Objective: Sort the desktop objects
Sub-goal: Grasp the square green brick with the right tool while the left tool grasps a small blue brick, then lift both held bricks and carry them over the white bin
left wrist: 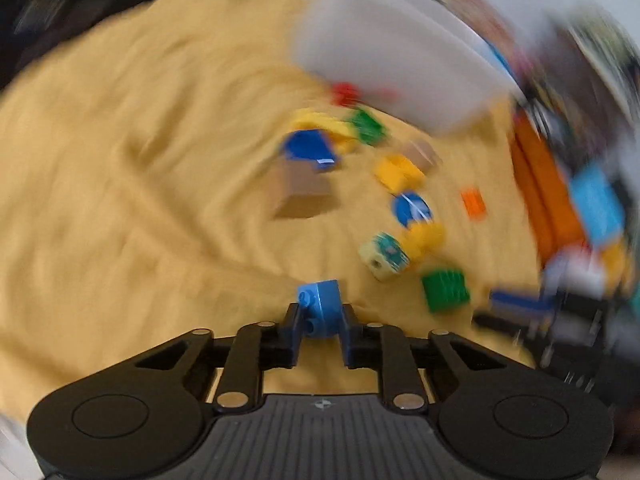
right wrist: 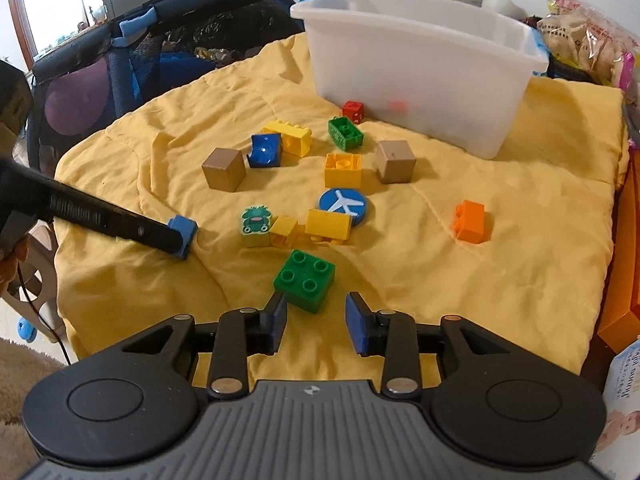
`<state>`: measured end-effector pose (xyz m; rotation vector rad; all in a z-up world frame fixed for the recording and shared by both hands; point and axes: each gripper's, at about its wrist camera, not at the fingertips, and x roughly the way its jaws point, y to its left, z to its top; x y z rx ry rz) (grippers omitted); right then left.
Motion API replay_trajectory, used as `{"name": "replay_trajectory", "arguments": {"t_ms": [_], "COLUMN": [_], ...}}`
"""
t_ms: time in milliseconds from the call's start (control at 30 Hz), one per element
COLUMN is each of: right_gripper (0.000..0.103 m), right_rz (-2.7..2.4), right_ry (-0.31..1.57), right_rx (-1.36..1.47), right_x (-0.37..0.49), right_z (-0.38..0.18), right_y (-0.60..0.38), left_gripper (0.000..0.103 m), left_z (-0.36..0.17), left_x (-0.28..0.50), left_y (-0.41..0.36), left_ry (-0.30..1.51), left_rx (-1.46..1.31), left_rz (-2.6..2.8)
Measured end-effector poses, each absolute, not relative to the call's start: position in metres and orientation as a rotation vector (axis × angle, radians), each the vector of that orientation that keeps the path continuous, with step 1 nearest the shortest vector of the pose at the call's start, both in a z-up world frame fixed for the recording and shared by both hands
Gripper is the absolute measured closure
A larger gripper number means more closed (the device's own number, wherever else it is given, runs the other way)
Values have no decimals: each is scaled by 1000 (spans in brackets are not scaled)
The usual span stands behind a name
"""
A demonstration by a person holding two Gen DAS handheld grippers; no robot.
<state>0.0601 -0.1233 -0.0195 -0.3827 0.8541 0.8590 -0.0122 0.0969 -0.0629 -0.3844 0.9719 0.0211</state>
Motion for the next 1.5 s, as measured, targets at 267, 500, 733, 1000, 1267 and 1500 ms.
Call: {"name": "replay_trajectory", "arguments": {"t_ms": [267, 500, 733, 1000, 1267, 1500], "right_gripper": [66, 66, 63, 63, 61, 66], "right_rz": [826, 817, 841, 837, 837, 810], "right_ry": [857, 868, 869, 875, 902, 949], "right_rx": [-343, -338, -333, -337, -338, -333], "right_x": [67, 71, 71, 72, 73, 78], "right_z": [-19, -22, -20, -22, -30, -43], "right_y": [-124, -119, -110, -105, -96, -95], "left_gripper": [82, 76, 76, 76, 85, 85], "left_z": [-53, -68, -57, -57, -65, -64], "left_x": [5, 12, 13, 13, 17, 20], "left_y": [56, 73, 59, 44, 48, 62], "left_ry": [951, 999, 959, 945, 964, 969], "left_rx": [32, -97, 27, 123, 108, 19], "left_rz": [-93, -81, -114, -154, -153, -158]}}
